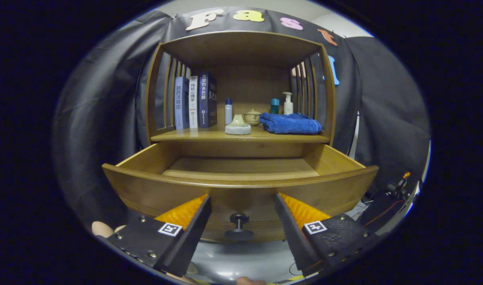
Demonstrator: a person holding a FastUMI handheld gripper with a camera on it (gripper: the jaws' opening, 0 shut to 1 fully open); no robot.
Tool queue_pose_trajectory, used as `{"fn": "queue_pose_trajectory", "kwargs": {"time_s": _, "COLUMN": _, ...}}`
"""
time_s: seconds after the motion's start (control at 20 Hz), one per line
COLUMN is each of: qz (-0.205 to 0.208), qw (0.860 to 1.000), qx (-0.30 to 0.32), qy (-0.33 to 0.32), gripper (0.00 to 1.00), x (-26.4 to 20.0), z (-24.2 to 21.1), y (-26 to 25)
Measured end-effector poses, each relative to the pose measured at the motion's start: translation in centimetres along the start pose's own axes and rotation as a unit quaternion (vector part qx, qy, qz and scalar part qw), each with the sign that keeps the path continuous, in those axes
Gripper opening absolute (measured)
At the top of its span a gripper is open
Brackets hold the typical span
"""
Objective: Pull open the drawer, take out the items inside it, and place them on the countertop above the cabinet.
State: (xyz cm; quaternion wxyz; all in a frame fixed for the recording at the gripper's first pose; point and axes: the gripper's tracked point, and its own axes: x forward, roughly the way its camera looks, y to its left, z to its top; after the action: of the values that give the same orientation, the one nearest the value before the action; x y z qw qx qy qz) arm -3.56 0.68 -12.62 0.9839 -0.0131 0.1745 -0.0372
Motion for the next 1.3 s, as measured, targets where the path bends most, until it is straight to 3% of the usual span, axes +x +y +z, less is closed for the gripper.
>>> {"fn": "queue_pose_trajectory", "kwargs": {"time_s": 1.3, "qz": -0.007, "qw": 1.0, "qx": -0.001, "qy": -0.007, "gripper": 0.99, "x": 6.3, "z": 2.5, "y": 1.1}}
